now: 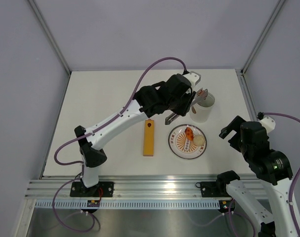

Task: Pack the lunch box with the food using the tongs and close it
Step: Place the fake food in the packing box.

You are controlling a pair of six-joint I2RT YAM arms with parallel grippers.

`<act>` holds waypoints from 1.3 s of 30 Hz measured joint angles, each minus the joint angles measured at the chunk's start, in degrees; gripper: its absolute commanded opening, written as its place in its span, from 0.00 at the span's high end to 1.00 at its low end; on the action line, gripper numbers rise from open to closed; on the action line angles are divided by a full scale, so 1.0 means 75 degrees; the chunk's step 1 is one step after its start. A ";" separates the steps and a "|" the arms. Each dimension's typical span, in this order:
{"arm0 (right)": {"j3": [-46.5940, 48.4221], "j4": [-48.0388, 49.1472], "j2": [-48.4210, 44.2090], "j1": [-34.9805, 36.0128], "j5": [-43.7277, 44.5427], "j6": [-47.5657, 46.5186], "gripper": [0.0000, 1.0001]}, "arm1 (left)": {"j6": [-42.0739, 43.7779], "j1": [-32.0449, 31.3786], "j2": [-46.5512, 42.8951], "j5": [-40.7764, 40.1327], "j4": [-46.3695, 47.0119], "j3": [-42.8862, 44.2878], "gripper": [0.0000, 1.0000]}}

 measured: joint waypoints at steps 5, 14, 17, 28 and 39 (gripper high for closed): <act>0.0000 -0.0003 0.0000 0.0000 0.0102 0.0003 0.01 | 0.0029 0.0204 0.0667 0.0248 0.0230 0.0192 0.78; 0.0047 -0.0111 0.0044 0.0000 0.0117 0.0003 0.00 | 0.0093 0.0358 0.1303 0.0259 0.0714 0.0131 0.74; 0.0050 -0.0117 0.0044 0.0000 0.0128 0.0006 0.00 | 0.0096 0.0434 0.1306 0.0315 0.0866 0.0131 0.69; 0.0050 -0.0140 0.0047 0.0000 0.0154 0.0015 0.01 | 0.0085 0.0525 0.1839 0.0525 0.1000 0.0134 0.54; 0.0050 -0.0195 0.0047 0.0000 0.0152 0.0029 0.01 | 0.0085 0.0522 0.1833 0.0621 0.1029 0.0172 0.55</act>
